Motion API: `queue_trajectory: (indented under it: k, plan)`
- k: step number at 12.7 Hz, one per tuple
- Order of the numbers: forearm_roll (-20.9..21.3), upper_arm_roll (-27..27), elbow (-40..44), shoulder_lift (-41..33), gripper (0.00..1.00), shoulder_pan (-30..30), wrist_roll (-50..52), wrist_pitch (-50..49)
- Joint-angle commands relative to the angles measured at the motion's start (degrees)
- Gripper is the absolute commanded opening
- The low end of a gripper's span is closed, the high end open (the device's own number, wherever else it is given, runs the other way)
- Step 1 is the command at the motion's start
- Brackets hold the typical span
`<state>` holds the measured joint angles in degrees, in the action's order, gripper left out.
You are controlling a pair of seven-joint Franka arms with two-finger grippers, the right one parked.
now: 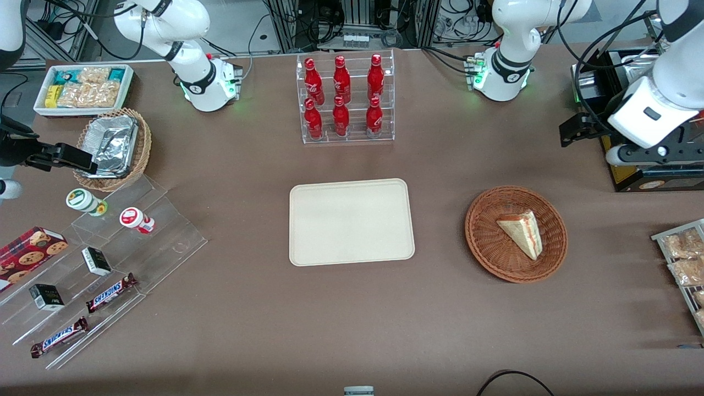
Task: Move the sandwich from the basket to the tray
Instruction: 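Move the left gripper down over the wrapped sandwich in the wicker basket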
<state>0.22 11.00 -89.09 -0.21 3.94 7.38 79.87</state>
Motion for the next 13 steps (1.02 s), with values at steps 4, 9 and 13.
queue_trajectory:
  k: [4, 9, 13]
  plan:
    - [0.04, 0.52, 0.67, 2.31, 1.0, 0.63, -0.79, 0.81]
    - [0.04, 0.52, -10.47, 3.63, 1.0, 0.54, -0.53, 13.0]
    - [0.22, 0.43, -17.51, 8.1, 1.0, 0.54, 0.0, 25.57]
